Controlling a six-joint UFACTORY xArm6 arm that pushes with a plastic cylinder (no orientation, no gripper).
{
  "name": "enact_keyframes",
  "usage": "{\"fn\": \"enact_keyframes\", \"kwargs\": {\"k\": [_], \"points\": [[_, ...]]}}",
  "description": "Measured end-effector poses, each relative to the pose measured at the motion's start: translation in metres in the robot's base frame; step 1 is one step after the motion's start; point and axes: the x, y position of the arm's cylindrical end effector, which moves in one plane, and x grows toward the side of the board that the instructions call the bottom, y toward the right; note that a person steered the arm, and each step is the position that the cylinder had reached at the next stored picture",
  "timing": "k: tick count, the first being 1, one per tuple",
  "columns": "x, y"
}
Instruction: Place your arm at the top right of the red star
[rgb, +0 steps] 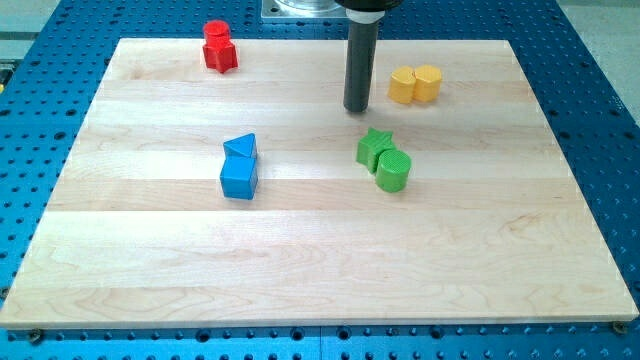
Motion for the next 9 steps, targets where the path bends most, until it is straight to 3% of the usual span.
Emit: {"fn": "enact_keyframes", "kwargs": {"k": [1, 3, 9], "points": [[-0.001, -0.005], [-0.069, -0.044], [-0.141, -0.089]]}}
